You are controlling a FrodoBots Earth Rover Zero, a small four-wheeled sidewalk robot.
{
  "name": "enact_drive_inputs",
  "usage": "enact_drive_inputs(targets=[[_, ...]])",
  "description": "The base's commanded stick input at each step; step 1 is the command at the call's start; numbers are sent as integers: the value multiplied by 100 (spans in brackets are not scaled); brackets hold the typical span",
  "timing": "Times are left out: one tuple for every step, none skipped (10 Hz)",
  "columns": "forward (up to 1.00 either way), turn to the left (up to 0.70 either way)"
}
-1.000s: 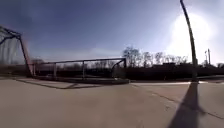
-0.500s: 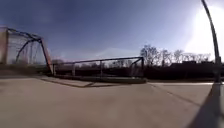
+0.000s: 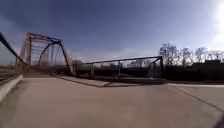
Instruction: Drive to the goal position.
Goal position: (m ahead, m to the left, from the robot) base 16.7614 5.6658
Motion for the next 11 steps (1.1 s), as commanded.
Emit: enact_drive_inputs(targets=[[0,70],[0,70],[0,70],[0,70],[0,41],[0,8],[0,0],[0,0],[0,0],[0,0],[0,0]])
